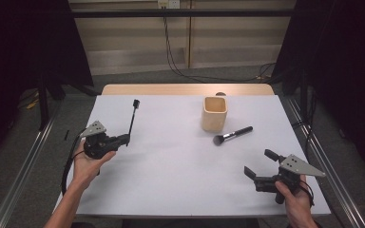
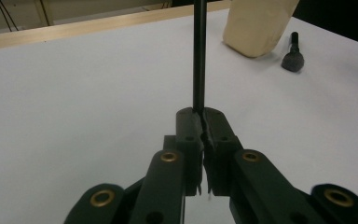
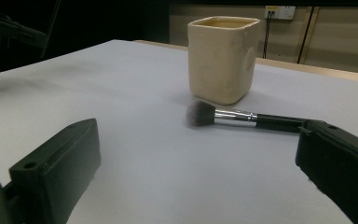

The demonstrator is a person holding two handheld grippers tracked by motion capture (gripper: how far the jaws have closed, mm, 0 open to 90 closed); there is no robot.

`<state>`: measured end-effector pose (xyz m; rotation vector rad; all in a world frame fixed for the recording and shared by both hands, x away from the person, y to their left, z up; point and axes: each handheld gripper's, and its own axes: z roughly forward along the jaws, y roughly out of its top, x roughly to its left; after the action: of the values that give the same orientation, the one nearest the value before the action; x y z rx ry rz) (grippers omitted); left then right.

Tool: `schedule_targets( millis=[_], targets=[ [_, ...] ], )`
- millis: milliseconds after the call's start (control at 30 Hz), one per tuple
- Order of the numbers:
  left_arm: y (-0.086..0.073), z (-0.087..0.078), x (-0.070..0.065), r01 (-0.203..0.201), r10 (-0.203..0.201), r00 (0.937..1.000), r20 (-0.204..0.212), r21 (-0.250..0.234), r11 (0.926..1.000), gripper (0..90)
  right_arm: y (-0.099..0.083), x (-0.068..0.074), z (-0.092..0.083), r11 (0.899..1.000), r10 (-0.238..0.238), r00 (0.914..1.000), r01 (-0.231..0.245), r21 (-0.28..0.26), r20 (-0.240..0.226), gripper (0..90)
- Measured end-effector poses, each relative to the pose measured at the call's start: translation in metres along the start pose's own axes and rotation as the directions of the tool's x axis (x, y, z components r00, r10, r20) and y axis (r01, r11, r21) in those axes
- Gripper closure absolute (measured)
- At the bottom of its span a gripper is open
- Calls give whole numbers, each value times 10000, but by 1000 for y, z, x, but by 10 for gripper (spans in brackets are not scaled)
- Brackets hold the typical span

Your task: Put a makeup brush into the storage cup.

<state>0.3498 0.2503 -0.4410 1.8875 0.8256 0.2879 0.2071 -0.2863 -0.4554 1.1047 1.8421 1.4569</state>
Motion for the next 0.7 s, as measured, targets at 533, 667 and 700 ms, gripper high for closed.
schedule_targets(
  millis=[533, 667, 700],
  targets=[
    [-8, -4, -22, -101, 116, 9992, 391, -368, 9993, 859, 5, 2, 6, 9999, -2, 9992, -5, -168, -408, 0],
    [-7, -3, -28, -76, 102, 9984, 562, -470, 9989, 859, 8, 4, 8, 9998, -28, 9983, 16, -192, -585, 0],
    [-7, -3, -30, -134, 161, 9982, 574, -480, 9988, 859, 10, 6, 10, 9998, 65, 9979, -77, -190, -637, 0]
  ],
)
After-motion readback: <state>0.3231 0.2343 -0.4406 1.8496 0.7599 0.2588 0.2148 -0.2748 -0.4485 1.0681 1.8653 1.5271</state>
